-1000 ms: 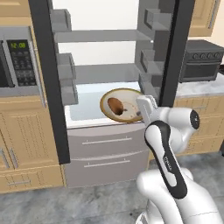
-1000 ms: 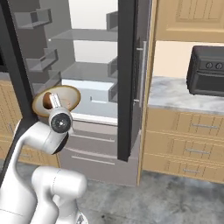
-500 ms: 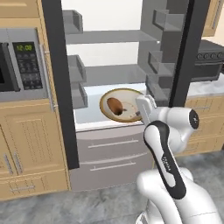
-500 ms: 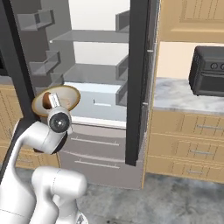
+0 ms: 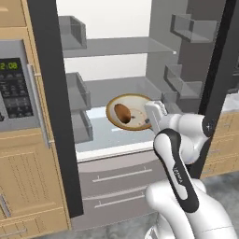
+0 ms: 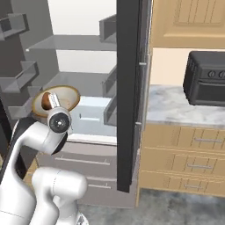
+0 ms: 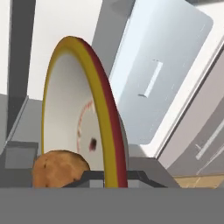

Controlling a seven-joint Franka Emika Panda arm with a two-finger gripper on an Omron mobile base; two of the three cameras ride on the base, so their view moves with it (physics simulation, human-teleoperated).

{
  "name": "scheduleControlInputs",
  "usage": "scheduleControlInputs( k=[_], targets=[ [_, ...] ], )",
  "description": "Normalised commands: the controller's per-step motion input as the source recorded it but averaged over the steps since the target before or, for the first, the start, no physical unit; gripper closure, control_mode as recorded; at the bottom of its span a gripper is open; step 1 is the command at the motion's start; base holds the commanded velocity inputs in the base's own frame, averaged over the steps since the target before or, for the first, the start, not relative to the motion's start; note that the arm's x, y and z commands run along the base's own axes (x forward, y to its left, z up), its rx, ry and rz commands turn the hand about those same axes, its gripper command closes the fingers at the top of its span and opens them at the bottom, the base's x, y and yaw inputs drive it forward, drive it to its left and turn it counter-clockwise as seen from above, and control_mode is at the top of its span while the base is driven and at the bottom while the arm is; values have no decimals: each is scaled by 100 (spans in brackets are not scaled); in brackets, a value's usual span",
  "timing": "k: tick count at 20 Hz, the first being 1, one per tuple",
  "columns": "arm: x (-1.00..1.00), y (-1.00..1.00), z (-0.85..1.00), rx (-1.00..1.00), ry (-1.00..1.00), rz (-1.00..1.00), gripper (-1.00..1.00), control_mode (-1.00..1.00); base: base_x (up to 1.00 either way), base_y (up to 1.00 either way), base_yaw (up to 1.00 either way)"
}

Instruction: Move the cup from next to the sink to the open cabinet. Then, move the bowl with the potato to the fridge to clear the area for faucet cleaning.

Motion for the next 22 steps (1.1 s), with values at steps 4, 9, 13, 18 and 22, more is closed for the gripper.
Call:
scheduleControlInputs(
  k=[4, 9, 13, 18, 22],
  targets=[
    [0, 0, 0, 0, 0, 0, 100, 100, 74, 28, -17],
    [0, 0, 0, 0, 0, 0, 100, 100, 39, 36, -13],
    [0, 0, 0, 0, 0, 0, 100, 100, 8, 42, -7],
    [0, 0, 0, 0, 0, 0, 100, 100, 0, 6, -1],
    [0, 0, 0, 0, 0, 0, 100, 100, 3, 29, 0]
  ],
)
